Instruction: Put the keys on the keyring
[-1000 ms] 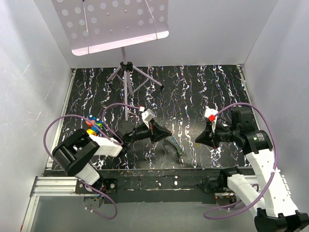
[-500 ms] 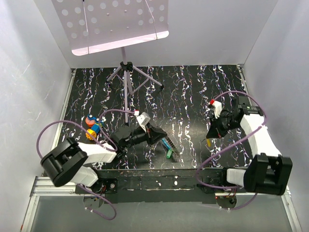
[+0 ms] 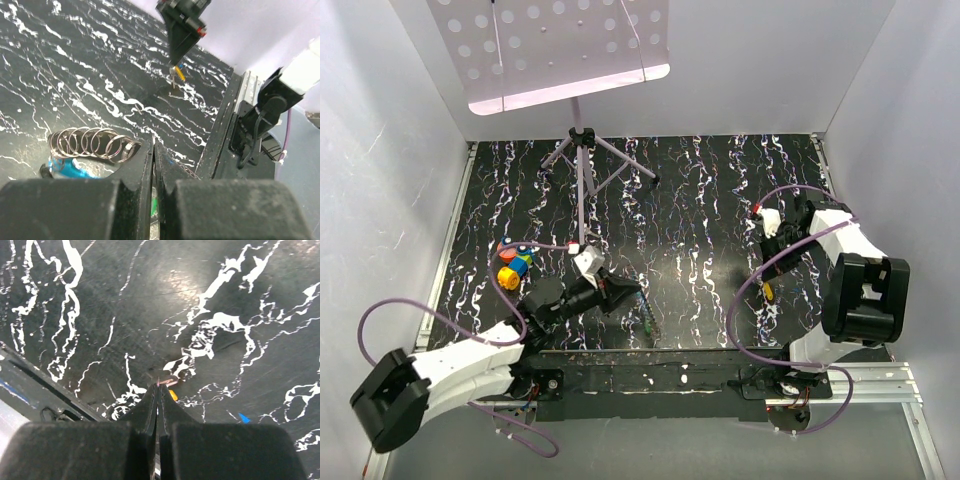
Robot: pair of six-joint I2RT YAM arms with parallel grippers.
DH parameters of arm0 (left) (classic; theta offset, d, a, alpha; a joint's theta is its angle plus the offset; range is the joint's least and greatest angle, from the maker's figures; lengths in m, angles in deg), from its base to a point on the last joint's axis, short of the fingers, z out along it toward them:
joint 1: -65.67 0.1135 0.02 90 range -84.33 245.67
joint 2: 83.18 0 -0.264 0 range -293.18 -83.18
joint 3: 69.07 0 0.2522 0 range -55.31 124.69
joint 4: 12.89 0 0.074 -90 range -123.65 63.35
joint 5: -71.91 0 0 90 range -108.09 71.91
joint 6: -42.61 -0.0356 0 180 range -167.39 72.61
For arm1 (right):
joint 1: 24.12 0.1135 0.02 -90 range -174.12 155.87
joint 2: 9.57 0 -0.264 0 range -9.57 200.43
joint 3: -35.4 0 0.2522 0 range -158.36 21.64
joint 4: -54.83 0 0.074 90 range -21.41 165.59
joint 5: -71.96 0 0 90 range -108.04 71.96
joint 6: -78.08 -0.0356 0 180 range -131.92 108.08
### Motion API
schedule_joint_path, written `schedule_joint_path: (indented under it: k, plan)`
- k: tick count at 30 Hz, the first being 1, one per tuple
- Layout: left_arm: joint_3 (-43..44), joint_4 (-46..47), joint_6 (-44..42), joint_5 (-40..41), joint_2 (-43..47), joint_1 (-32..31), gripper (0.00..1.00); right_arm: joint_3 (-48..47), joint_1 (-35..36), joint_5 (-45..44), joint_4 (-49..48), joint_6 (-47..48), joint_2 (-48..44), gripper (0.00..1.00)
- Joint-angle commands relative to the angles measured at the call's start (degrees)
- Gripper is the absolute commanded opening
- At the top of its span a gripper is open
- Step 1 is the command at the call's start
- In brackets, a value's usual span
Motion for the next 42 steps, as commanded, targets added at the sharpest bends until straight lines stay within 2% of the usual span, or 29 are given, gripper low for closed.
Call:
schedule_joint_path:
  k: [1, 4, 14, 34, 42]
  plan:
    - [0.0, -9.8, -3.7, 2.8, 9.1, -0.3, 0.0, -2.9, 0.2, -3.0, -3.9, -2.6, 2.9, 0.01]
    - [-0.3, -11.5, -4.0, 3.0, 11.4, -0.3, 0.0, -3.5, 1.3, -3.2, -6.4, -4.1, 5.2, 0.01]
    - [-0.4, -11.1, -4.0, 2.6, 11.2, -0.3, 0.0, -4.5, 4.3, -4.0, -13.8, -9.5, 9.0, 0.01]
    - [-0.4, -11.0, -3.5, 2.3, 11.7, -0.3, 0.0, -3.3, 5.0, -3.1, -14.3, -10.6, 10.6, 0.01]
    - [-0.5, -11.6, -3.2, 2.4, 12.6, -0.3, 0.0, -3.1, 5.1, -3.0, -14.4, -10.7, 10.6, 0.05]
